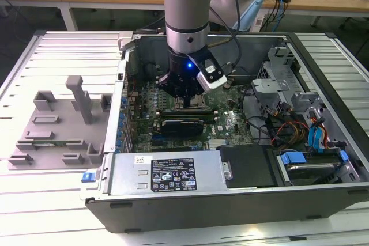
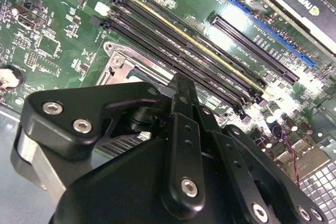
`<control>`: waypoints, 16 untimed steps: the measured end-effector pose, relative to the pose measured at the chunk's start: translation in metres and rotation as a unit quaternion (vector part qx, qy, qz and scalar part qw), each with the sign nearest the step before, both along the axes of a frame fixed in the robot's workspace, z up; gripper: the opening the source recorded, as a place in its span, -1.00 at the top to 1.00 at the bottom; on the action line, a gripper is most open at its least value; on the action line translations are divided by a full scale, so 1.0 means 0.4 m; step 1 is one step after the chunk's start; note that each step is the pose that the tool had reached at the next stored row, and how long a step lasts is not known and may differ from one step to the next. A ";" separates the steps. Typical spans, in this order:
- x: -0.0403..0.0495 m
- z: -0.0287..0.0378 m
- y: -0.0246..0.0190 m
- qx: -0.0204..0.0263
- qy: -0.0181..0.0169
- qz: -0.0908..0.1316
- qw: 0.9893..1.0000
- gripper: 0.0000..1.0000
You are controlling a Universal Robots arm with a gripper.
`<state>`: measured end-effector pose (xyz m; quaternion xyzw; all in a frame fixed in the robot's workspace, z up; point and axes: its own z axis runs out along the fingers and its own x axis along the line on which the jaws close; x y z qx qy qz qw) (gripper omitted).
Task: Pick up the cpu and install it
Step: 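Install the second cpu locking lever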
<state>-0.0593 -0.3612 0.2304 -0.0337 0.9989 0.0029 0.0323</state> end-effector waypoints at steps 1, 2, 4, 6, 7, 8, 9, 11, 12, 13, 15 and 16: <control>0.000 0.000 0.000 0.000 0.000 0.000 1.000 0.79; 0.000 0.000 0.000 0.000 0.000 0.000 1.000 0.79; -0.001 0.000 0.000 0.000 0.000 0.000 1.000 0.79; -0.003 0.000 0.000 0.000 0.000 0.000 1.000 0.79; -0.003 0.000 0.000 0.000 0.000 0.000 1.000 0.79; -0.003 0.000 0.000 0.000 0.004 0.000 1.000 0.79; -0.003 0.000 0.000 0.000 0.014 0.000 1.000 0.79; -0.002 -0.001 0.000 0.000 0.027 0.000 1.000 0.79; -0.002 -0.001 0.000 0.000 0.035 0.000 0.999 0.79; -0.002 -0.001 0.000 0.000 0.037 0.000 0.999 0.79; -0.002 -0.001 0.000 0.000 0.038 0.000 0.999 0.79; -0.002 -0.001 0.000 0.000 0.038 0.000 0.999 0.79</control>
